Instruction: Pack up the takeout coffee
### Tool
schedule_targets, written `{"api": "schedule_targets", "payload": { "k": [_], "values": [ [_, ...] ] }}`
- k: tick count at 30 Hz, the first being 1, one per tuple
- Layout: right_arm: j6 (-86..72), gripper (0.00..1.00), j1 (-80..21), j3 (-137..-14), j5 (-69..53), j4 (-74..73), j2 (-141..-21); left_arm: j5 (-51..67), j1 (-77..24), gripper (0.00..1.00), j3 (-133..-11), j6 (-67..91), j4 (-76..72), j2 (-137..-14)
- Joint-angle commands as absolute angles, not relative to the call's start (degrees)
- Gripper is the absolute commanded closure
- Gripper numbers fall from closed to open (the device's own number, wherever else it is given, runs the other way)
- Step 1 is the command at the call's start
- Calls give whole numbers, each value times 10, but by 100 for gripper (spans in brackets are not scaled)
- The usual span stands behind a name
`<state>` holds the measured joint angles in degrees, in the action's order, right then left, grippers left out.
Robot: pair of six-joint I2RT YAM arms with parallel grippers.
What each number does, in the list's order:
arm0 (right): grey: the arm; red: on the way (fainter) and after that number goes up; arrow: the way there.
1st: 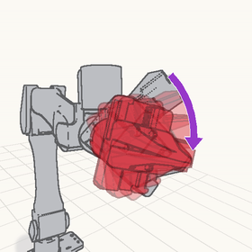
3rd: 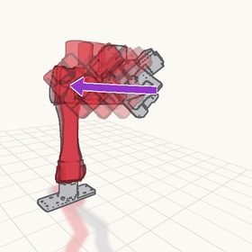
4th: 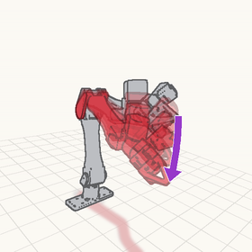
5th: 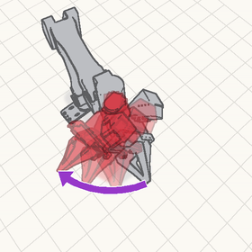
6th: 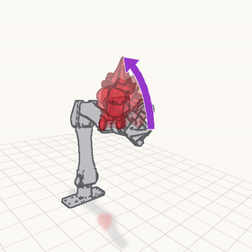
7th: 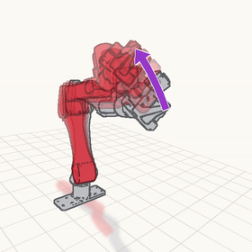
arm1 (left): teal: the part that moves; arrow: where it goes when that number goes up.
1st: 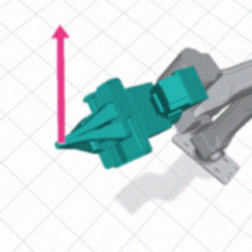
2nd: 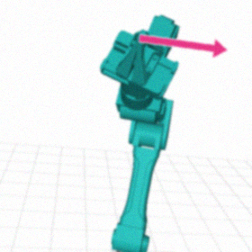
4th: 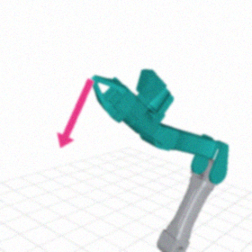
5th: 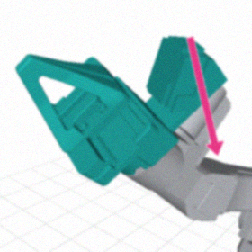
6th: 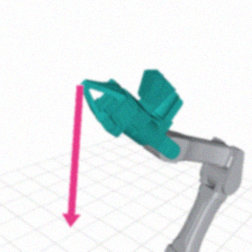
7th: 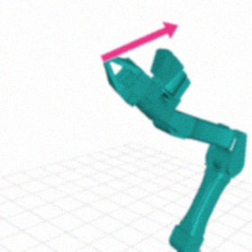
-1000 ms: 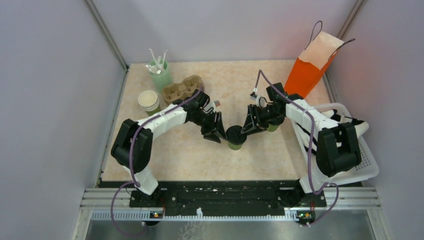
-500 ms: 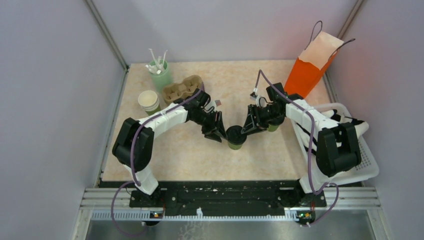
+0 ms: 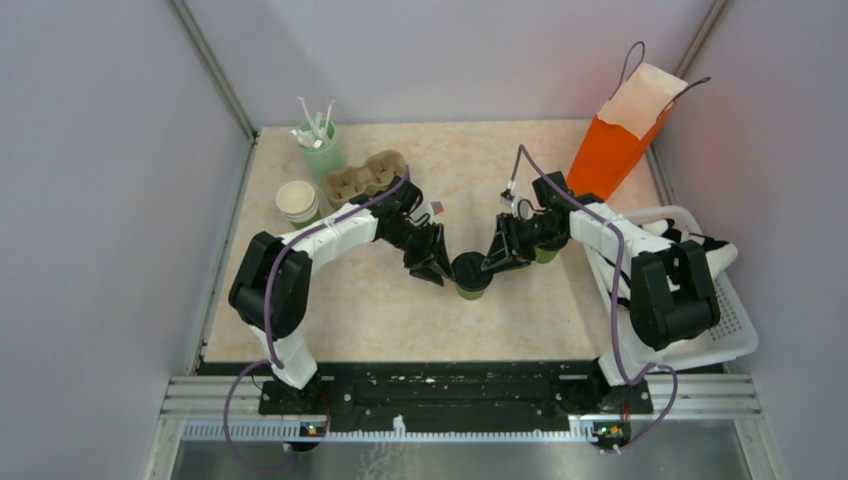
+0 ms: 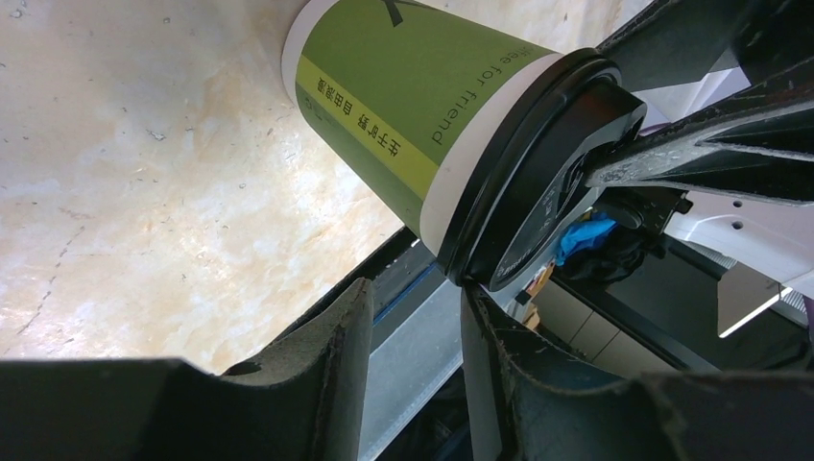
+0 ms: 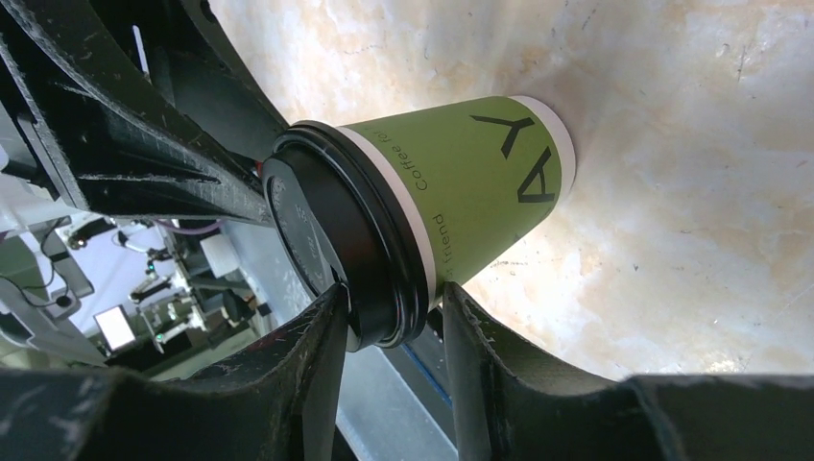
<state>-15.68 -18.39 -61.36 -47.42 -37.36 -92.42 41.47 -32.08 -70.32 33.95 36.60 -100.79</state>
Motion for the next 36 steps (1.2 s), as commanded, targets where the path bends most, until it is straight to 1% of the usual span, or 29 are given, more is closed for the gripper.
{"api": "schedule_targets", "payload": {
  "k": [1,7,13,21,23,25,29,33,36],
  "values": [
    [-163,60,-175,-596,-481,-337,-934,276,-324,57,-676,307,404,-1057],
    [-169,60,-164,-583,-472,-330,-930,231,-327,57,-664,308,411,-1069],
    [-169,60,-163,-576,-468,-324,-936,220,-333,57,-664,311,404,-1104],
    [-164,60,-163,-583,-456,-335,-927,152,-347,56,-660,302,432,-1110],
    [-164,59,-163,-584,-457,-336,-924,159,-347,56,-672,297,440,-1110],
    [-162,58,-163,-586,-464,-339,-921,191,-346,54,-690,294,435,-1097],
    [-157,54,-164,-604,-464,-357,-910,256,-345,47,-734,303,421,-1055],
    [-156,50,-163,-625,-468,-370,-901,275,-340,38,-784,298,432,-1033],
    [-155,49,-163,-631,-477,-375,-901,276,-334,34,-806,292,438,-1025]
  ]
}}
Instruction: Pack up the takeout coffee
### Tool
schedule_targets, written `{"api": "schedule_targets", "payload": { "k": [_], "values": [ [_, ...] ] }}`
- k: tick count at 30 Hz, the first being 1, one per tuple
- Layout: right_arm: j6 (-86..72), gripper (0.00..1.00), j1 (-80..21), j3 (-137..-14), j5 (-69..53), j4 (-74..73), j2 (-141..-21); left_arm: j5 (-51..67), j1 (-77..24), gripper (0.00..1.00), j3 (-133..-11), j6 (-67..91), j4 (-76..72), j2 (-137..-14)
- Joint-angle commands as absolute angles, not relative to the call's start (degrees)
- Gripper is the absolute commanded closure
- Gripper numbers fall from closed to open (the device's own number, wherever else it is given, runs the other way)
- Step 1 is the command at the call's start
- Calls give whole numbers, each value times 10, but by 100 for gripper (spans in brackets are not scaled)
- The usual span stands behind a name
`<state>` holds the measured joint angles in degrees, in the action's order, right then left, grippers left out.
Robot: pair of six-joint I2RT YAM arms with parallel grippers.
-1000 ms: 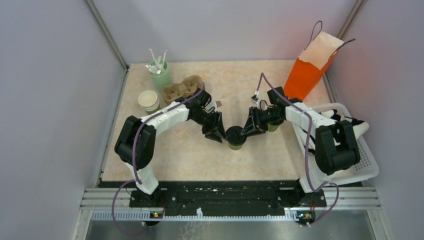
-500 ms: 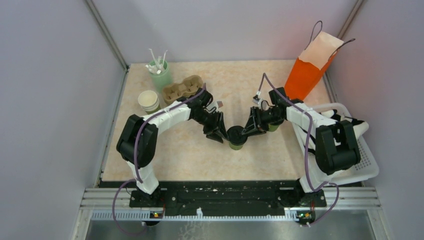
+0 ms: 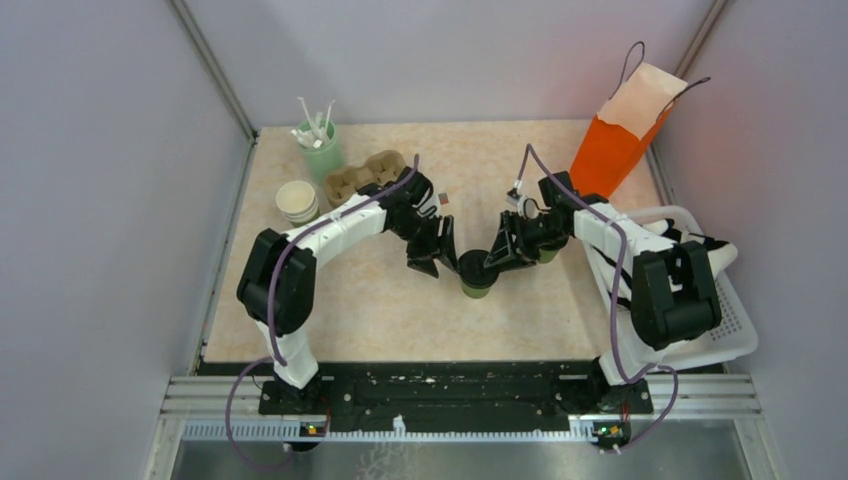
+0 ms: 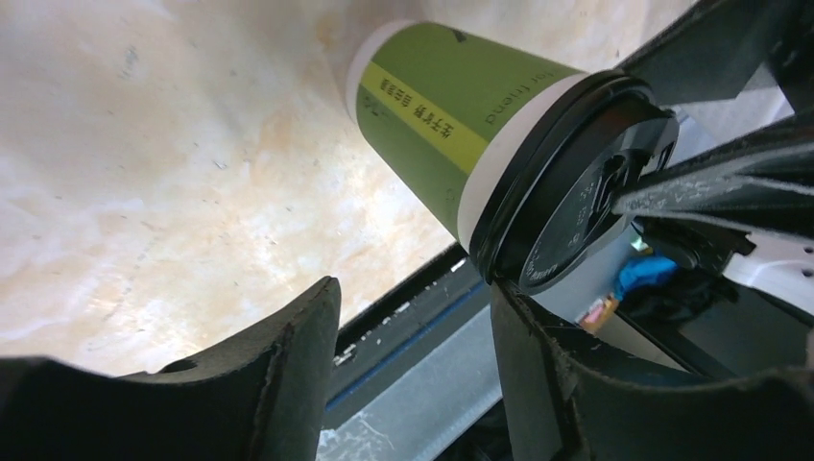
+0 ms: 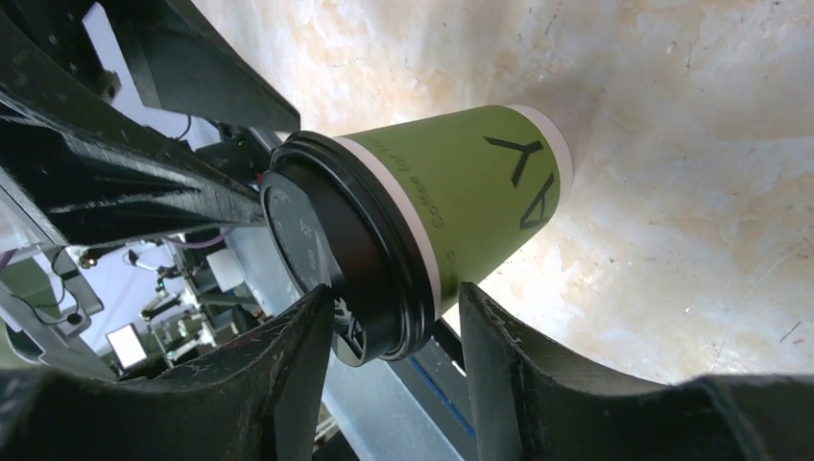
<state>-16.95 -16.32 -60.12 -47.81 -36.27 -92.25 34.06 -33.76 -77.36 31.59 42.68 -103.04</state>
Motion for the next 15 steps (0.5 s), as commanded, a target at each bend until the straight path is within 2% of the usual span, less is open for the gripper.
{"api": "schedule_targets", "payload": {
  "k": [1,7,13,15],
  "values": [
    [-154,49,-163,-631,-479,-376,-900,276,-332,34,-811,290,439,-1025],
    [-156,42,-157,-630,-470,-380,-872,282,-331,34,-809,290,436,-1035],
    [-165,42,-130,-610,-479,-375,-855,283,-331,34,-802,292,431,-1038],
    [-166,45,-130,-604,-481,-375,-857,284,-331,34,-799,291,432,-1037]
  ]
}}
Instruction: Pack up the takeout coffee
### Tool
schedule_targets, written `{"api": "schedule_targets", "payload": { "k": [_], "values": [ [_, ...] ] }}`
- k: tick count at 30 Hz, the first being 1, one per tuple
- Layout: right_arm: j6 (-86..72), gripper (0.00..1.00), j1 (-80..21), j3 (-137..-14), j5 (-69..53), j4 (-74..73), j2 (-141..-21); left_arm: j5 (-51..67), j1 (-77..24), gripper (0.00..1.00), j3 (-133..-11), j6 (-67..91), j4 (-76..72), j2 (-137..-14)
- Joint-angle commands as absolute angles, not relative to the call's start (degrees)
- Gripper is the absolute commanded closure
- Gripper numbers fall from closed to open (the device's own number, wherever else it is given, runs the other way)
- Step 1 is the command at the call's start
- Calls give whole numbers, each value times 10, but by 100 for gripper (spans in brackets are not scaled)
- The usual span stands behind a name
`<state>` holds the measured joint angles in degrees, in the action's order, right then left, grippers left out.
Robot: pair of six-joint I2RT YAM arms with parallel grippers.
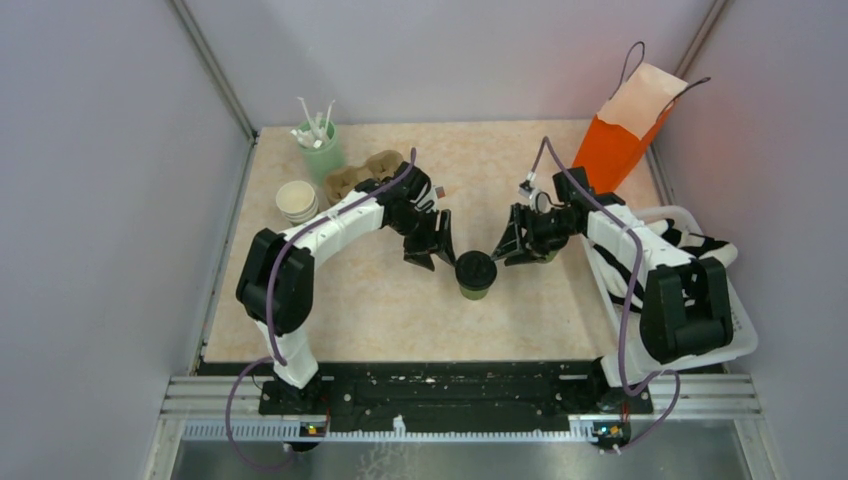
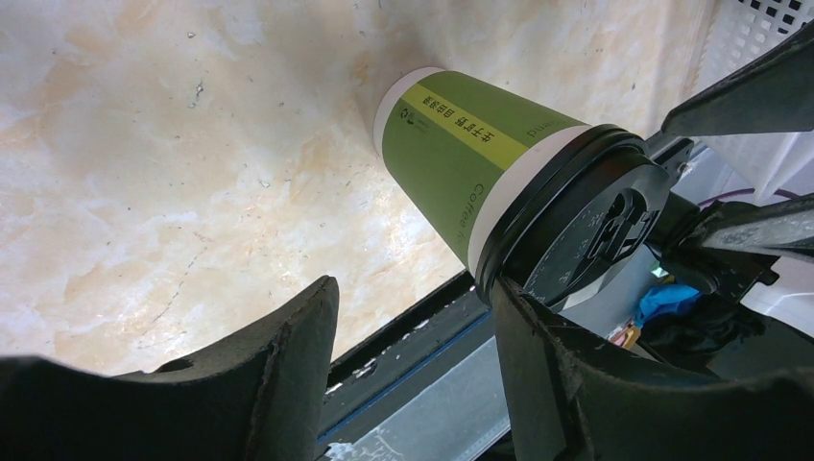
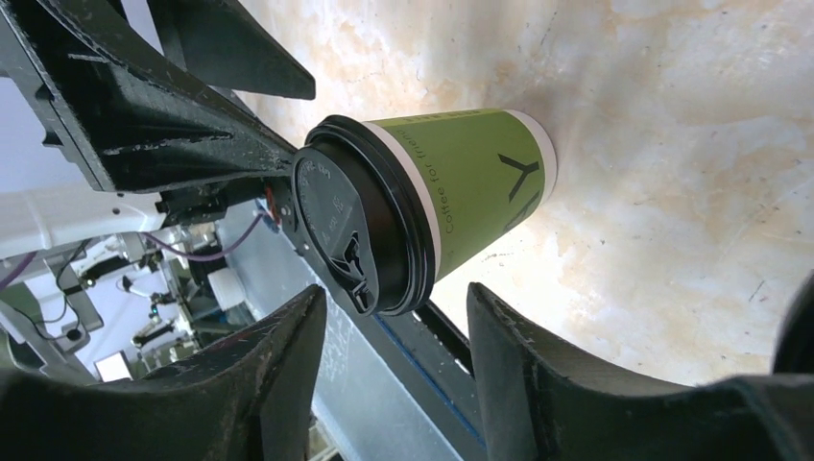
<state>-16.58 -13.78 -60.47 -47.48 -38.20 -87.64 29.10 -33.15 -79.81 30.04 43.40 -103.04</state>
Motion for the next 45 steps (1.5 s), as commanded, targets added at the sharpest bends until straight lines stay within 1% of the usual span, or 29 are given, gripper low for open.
{"api": "schedule_targets", "payload": {
  "k": [1,3,6,10,12,18,21,25,27,30,32,36,38,40,41,43,44,45],
  "values": [
    [-162,47,-130,-603,-481,-377,-859,284,-332,34,-800,290,432,-1037],
    [-156,48,-130,-606,-484,-380,-862,287,-331,34,-799,290,433,-1037],
    [-152,44,-142,-608,-497,-377,-874,295,-333,35,-797,293,432,-1037],
    [-143,44,-158,-608,-492,-375,-900,289,-332,35,-788,300,431,-1033],
    [-148,47,-159,-600,-491,-359,-906,280,-335,35,-782,302,433,-1031],
    [-158,58,-157,-566,-478,-318,-935,201,-362,35,-742,309,443,-1042],
    [-159,59,-155,-571,-469,-318,-936,178,-364,36,-701,315,432,-1045],
    [-163,59,-155,-584,-462,-327,-926,158,-363,37,-714,305,451,-1022],
    [-161,55,-156,-598,-461,-339,-921,181,-363,35,-745,296,463,-1014],
    [-160,47,-156,-623,-459,-362,-910,227,-361,29,-792,292,471,-1000],
    [-156,41,-156,-640,-457,-374,-906,254,-355,26,-816,296,473,-994],
    [-153,35,-156,-649,-463,-382,-906,312,-333,24,-807,312,437,-972],
    [-153,34,-156,-648,-467,-382,-911,368,-321,23,-774,330,392,-958],
    [-154,35,-159,-651,-469,-383,-915,383,-317,21,-748,343,350,-948],
    [-155,37,-161,-653,-469,-384,-915,392,-316,20,-742,344,329,-948],
    [-156,44,-165,-655,-464,-385,-917,414,-317,20,-748,346,292,-961],
    [-156,48,-166,-656,-464,-385,-918,420,-317,21,-756,347,283,-974],
    [-156,51,-168,-658,-462,-386,-921,424,-318,26,-768,348,283,-994]
  ]
}}
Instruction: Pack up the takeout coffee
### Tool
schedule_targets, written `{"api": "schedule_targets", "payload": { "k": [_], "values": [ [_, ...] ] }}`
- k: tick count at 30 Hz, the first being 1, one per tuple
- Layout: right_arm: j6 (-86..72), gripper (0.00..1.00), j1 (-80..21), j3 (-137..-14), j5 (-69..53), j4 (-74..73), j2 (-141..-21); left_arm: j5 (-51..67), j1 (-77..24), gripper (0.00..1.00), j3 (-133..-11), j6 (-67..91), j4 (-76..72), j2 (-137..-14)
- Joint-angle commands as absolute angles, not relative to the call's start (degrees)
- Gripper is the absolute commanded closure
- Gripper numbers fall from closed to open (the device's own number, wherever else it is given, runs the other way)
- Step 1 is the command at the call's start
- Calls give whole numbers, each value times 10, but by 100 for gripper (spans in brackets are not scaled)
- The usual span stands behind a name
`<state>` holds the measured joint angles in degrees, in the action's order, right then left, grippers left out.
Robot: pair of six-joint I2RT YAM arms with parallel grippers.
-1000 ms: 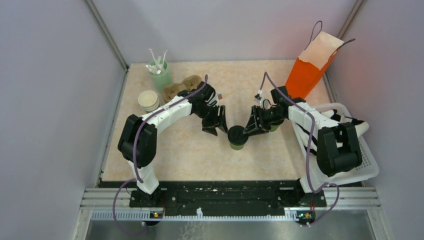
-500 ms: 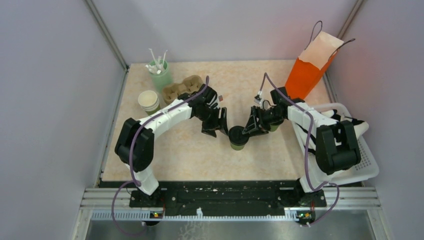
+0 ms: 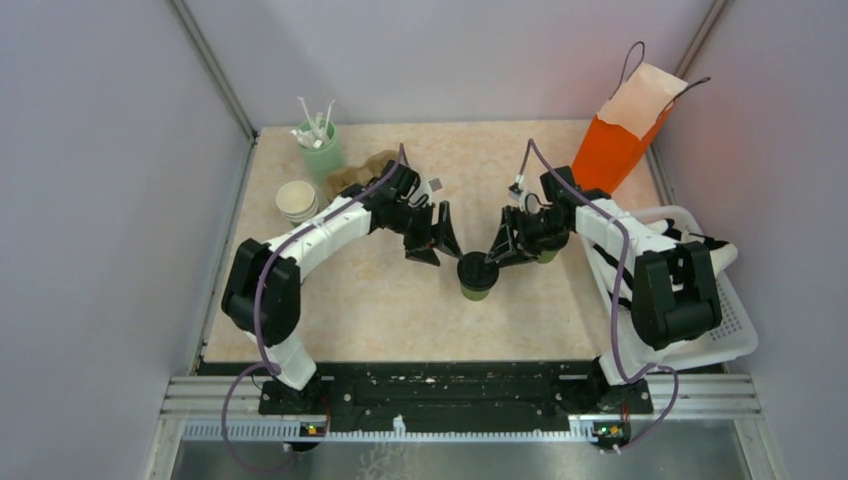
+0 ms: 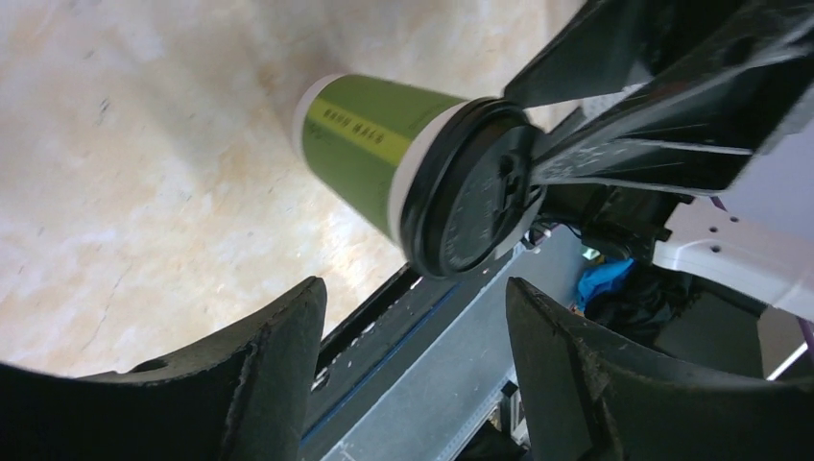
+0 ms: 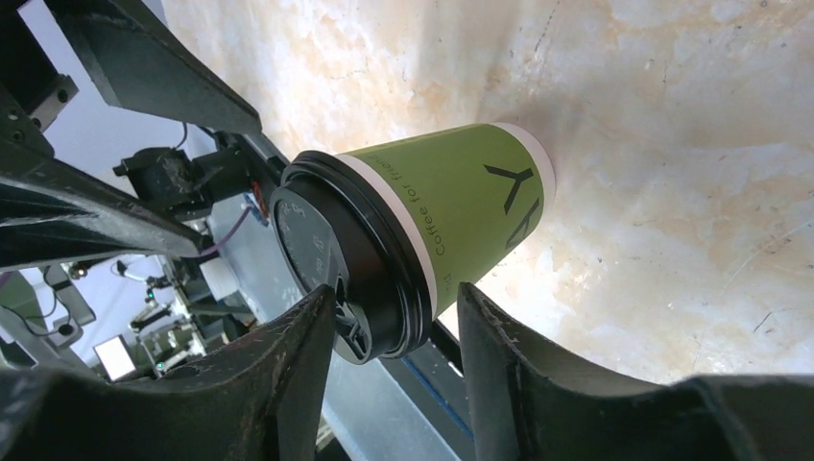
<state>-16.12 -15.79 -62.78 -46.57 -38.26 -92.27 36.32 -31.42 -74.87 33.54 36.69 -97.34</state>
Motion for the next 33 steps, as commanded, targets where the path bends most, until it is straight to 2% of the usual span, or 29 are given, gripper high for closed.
{"api": "schedule_targets", "payload": {
  "k": [1,7,17,20,24,33],
  "values": [
    [-157,54,-170,-660,-459,-387,-923,427,-319,30,-779,348,283,-1007],
    [-165,61,-179,-677,-438,-375,-943,415,-343,47,-790,333,296,-1029],
    [-169,61,-201,-754,-431,-381,-999,406,-370,53,-771,299,365,-1001],
    [-170,59,-201,-743,-425,-374,-981,396,-374,52,-747,305,359,-971],
    [-173,47,-202,-717,-410,-370,-947,389,-374,46,-745,306,371,-958],
    [-166,26,-201,-724,-327,-445,-882,388,-377,27,-753,318,362,-942]
  ]
}}
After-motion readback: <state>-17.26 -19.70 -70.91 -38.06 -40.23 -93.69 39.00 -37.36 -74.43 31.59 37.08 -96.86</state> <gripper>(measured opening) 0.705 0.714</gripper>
